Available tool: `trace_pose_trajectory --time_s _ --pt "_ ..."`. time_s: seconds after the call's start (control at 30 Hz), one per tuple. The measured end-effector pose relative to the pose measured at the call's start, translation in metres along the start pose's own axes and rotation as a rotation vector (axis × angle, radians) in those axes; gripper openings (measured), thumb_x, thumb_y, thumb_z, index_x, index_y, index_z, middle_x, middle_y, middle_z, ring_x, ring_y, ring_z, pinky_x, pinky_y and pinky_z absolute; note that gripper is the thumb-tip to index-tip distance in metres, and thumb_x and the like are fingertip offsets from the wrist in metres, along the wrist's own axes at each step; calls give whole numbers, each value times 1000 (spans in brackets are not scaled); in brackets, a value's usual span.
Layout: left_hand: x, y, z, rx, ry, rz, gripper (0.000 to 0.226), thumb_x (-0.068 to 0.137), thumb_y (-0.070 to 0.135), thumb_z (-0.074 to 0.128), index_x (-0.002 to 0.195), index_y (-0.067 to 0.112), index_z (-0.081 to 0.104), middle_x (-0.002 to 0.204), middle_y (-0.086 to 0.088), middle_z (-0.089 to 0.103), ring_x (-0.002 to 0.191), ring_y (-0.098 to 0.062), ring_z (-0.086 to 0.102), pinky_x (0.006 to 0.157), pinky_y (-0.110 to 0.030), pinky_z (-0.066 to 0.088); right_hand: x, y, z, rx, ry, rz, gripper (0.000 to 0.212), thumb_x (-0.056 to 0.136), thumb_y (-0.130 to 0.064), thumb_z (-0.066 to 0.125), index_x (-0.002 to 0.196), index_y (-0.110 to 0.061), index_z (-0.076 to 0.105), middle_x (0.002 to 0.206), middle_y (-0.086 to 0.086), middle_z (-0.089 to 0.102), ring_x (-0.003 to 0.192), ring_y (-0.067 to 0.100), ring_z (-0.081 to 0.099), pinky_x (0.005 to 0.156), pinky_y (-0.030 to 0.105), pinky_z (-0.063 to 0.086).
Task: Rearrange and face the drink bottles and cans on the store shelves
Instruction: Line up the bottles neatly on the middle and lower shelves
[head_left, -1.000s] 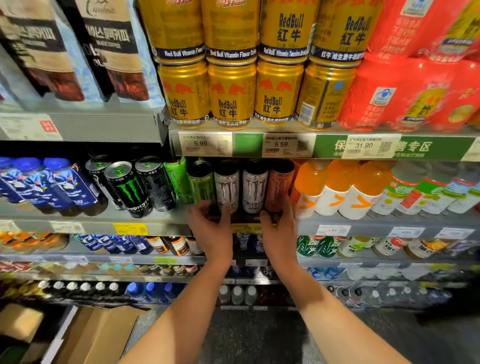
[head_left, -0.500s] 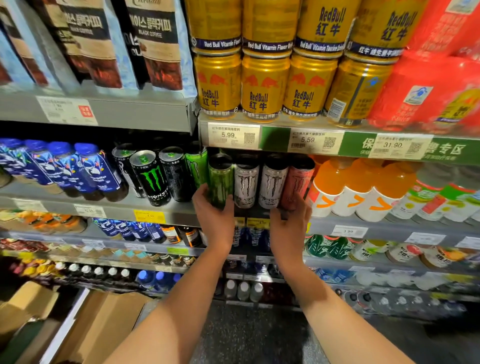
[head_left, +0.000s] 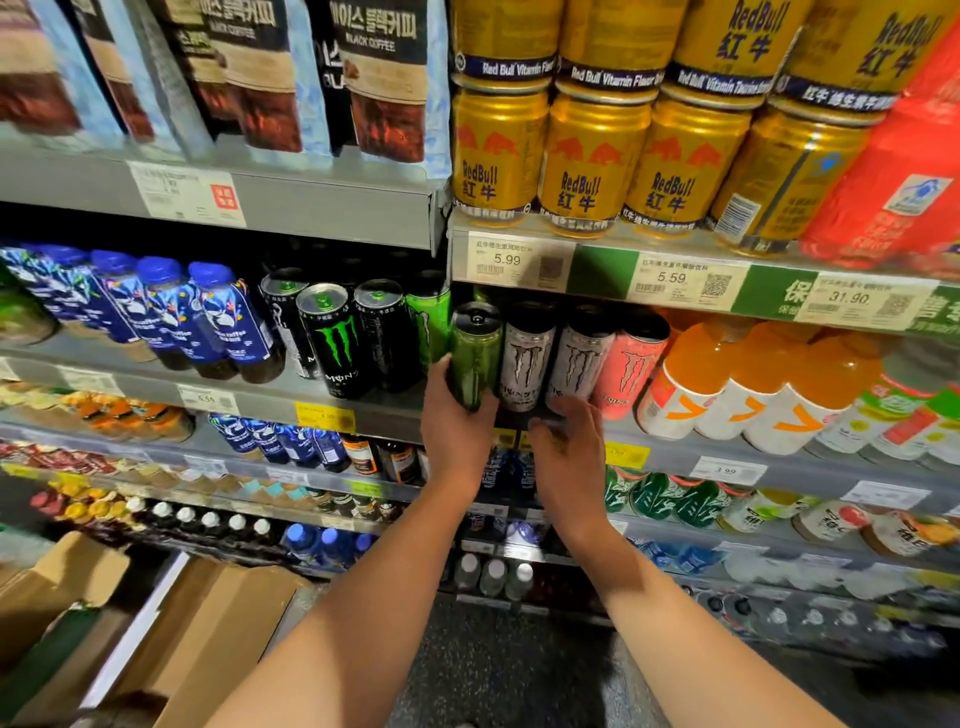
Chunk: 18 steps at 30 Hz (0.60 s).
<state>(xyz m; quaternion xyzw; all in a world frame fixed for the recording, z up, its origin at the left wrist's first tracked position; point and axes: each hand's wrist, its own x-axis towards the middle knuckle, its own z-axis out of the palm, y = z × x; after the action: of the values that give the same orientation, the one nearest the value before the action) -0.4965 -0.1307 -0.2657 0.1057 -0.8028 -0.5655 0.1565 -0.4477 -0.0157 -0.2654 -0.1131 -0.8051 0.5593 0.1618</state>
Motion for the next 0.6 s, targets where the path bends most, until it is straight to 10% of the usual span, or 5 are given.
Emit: trace_pose_trajectory --time_s 0.5,0.6 --pt "13 -1 -7 79 -1 68 54 80 24 82 125 16 52 111 3 55 100 -14 58 86 -27 51 13 -10 20 117 -35 9 45 92 -10 62 134 -17 50 131 0 54 120 8 52 83 6 44" --pt "9 -1 -5 47 -54 58 52 83 16 77 127 16 49 114 5 58 100 -11 57 77 -10 46 13 -11 20 132 -18 8 42 92 -9 62 132 -17 51 128 0 54 117 9 53 80 4 42"
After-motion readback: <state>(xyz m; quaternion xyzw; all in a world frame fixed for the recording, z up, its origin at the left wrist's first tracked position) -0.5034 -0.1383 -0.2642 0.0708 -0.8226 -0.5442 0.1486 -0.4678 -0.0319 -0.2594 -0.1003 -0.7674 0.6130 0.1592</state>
